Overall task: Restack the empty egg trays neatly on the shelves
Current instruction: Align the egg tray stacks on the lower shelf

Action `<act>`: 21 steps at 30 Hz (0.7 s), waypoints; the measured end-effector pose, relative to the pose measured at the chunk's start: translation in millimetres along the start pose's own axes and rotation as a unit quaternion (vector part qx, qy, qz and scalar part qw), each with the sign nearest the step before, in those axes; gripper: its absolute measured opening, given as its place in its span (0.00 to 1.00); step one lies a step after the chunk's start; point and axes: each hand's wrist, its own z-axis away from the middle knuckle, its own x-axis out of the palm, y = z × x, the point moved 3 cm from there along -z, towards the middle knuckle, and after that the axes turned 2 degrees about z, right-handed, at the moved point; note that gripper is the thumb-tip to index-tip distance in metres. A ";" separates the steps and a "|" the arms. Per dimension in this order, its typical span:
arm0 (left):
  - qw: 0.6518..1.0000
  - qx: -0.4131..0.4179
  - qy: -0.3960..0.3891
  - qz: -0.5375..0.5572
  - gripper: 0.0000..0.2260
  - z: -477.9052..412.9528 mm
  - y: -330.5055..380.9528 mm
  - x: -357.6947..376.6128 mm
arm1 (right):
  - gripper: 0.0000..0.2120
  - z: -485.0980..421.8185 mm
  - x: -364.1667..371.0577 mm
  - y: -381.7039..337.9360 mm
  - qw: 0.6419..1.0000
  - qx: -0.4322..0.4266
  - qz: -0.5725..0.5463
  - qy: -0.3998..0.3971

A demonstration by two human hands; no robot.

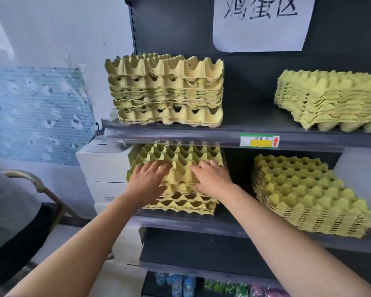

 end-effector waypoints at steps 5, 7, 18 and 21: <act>0.999 0.000 -0.042 -0.015 0.33 -8.1 -14.0 12.0 | 0.30 -7.5 1.4 -0.5 1.000 0.021 0.003 -0.023; 0.998 0.004 -0.053 -0.022 0.33 -9.9 -15.7 15.4 | 0.30 -8.2 2.9 -1.5 1.000 0.014 0.004 -0.023; 1.000 0.027 0.001 -0.001 0.22 -17.7 -5.8 19.8 | 0.28 -1.0 2.0 20.3 0.996 -0.006 0.032 0.082; 0.999 0.041 0.035 -0.004 0.24 -18.0 8.5 8.3 | 0.28 2.7 -2.4 39.0 0.993 0.000 0.033 0.110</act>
